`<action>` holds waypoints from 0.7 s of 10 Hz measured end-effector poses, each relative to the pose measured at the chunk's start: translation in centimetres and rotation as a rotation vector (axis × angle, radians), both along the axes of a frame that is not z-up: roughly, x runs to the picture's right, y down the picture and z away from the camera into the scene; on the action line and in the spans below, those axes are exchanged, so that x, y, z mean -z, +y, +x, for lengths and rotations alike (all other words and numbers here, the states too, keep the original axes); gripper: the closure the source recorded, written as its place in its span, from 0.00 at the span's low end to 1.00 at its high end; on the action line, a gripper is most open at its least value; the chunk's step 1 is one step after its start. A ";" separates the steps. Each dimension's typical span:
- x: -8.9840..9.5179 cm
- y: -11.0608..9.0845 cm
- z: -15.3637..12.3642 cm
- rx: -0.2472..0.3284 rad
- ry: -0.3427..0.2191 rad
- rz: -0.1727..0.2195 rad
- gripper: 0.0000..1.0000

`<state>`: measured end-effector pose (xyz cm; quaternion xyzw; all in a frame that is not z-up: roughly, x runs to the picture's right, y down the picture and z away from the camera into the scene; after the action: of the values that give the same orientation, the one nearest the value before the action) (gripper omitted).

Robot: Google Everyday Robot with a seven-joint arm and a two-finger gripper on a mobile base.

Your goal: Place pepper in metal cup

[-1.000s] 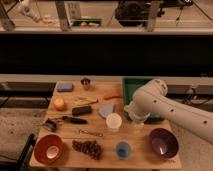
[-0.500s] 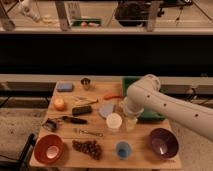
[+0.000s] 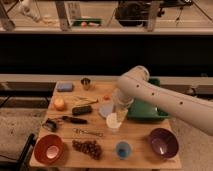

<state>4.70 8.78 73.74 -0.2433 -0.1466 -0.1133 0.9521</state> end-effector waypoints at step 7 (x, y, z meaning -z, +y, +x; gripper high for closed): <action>-2.0 -4.6 -1.8 -0.028 -0.082 0.082 0.20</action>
<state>2.93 4.16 75.77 -0.1971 -0.1841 -0.1156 0.9560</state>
